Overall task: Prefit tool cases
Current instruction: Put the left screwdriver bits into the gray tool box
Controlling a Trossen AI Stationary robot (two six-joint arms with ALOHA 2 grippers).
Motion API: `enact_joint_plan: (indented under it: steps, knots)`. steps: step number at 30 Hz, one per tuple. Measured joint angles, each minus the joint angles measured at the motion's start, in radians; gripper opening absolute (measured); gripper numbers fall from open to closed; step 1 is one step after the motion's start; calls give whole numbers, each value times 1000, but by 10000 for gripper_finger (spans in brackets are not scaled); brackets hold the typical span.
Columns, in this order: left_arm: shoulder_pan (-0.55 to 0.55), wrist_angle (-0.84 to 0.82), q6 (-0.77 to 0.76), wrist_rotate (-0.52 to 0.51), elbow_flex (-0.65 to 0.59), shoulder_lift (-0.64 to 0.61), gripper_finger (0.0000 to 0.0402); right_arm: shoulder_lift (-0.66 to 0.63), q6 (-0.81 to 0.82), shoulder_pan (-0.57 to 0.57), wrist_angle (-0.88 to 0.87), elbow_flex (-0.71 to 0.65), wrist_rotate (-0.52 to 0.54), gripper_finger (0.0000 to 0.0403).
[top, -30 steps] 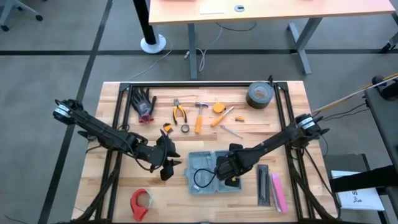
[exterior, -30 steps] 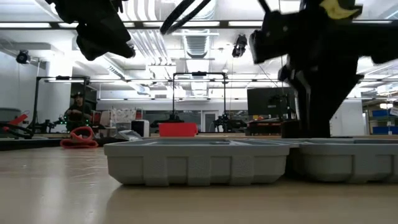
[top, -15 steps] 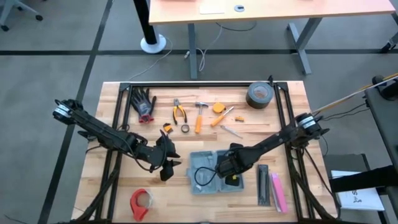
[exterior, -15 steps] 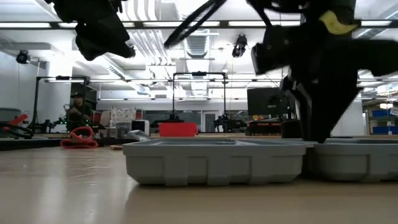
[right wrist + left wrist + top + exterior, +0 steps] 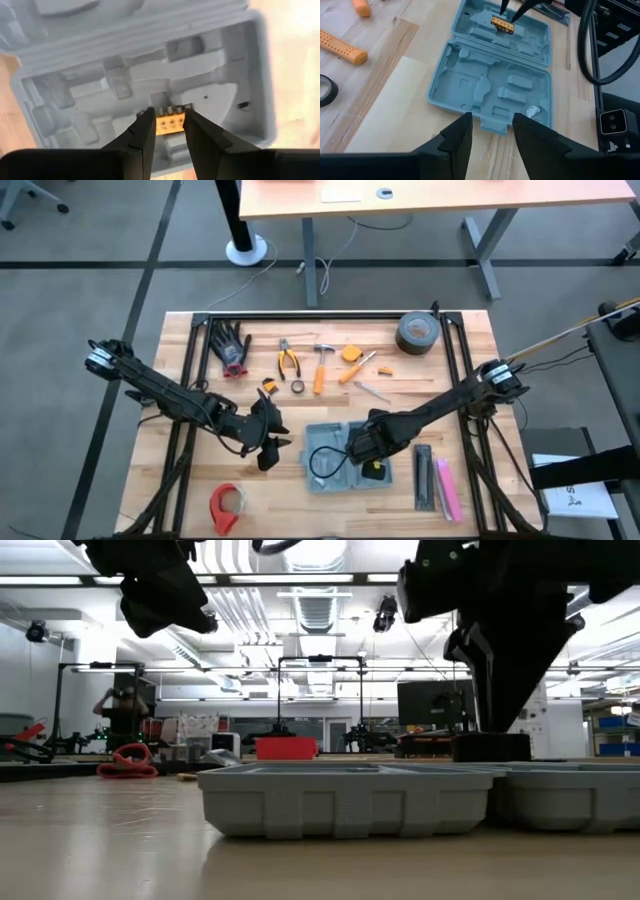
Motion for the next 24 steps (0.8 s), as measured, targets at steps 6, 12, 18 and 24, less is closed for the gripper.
enact_joint_plan:
  steps: [6,12,18,24]
  knots:
    - [0,-2,1,0,0,0,145,42,-3,12,1,-7,-35,89]
    - [-1,-4,2,1,0,0,145,98,-34,14,57,-41,-46,83]
    - [-1,-11,0,5,0,0,149,90,-27,12,35,-28,-43,76]
    - [-1,-9,-1,8,0,0,145,28,0,12,-11,0,2,82]
